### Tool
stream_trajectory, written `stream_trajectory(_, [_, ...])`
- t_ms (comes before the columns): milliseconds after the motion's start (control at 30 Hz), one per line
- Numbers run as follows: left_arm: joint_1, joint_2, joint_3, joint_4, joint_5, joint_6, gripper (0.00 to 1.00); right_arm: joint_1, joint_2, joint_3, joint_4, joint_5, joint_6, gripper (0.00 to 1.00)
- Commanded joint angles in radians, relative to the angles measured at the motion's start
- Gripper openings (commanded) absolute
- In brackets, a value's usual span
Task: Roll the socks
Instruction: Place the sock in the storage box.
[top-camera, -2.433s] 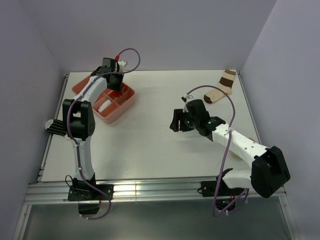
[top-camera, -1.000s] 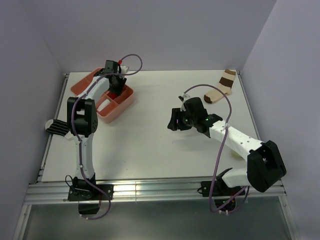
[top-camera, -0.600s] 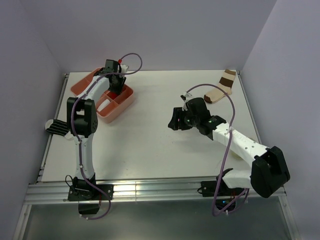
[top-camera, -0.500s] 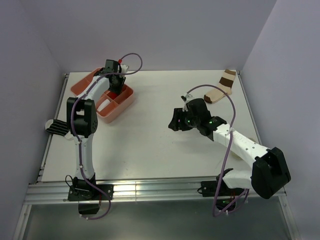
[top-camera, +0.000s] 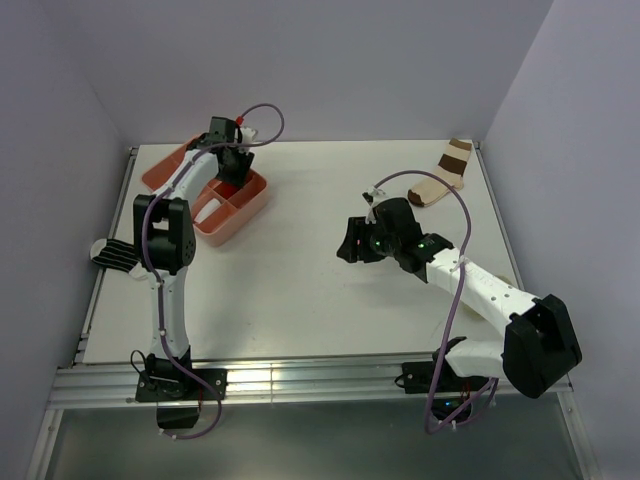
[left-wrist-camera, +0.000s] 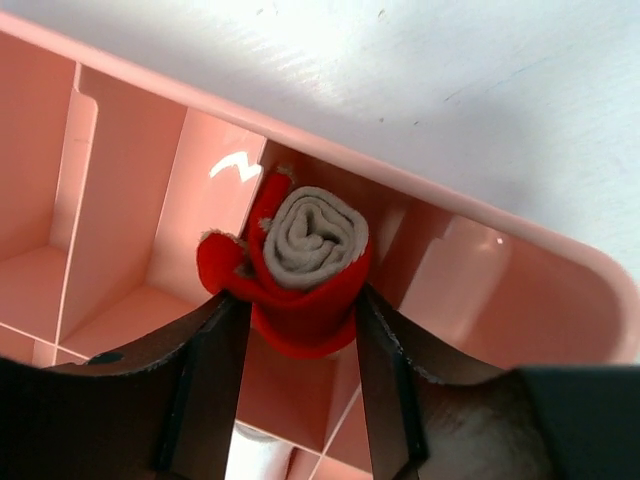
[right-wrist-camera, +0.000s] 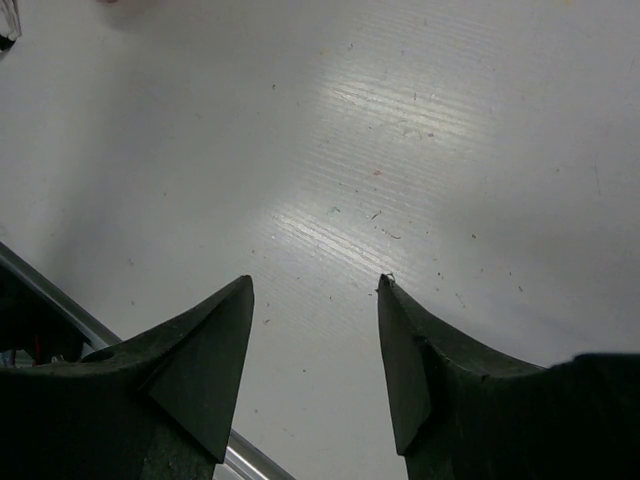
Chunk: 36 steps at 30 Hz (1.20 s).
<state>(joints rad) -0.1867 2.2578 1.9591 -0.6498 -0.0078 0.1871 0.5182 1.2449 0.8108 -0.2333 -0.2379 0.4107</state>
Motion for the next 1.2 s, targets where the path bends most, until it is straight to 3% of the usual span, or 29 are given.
stream_trajectory(0, [-0.01, -0.021, 0.078, -0.034, 0.048, -0.012, 0.51, -0.007, -0.002, 0.034, 0.008, -0.008, -0.001, 0.6])
stream_trajectory(333, [-0.01, -0.056, 0.006, 0.002, 0.025, -0.026, 0.51, -0.007, 0.011, 0.053, 0.0, -0.012, -0.009, 0.59])
stream_trajectory(433, [-0.01, -0.112, -0.037, 0.084, 0.032, -0.051, 0.44, -0.007, 0.014, 0.056, -0.005, -0.012, -0.01, 0.59])
stream_trajectory(633, [-0.008, -0.19, -0.101, 0.219, 0.051, -0.094, 0.4, -0.009, 0.014, 0.048, 0.003, -0.012, -0.001, 0.59])
stream_trajectory(933, [0.012, -0.188, -0.213, 0.37, 0.012, -0.147, 0.3, -0.007, -0.002, 0.027, 0.012, 0.008, 0.016, 0.59])
stream_trajectory(1167, [0.016, -0.101, -0.209, 0.357, 0.012, -0.158, 0.26, -0.007, 0.007, 0.025, 0.022, 0.008, 0.023, 0.59])
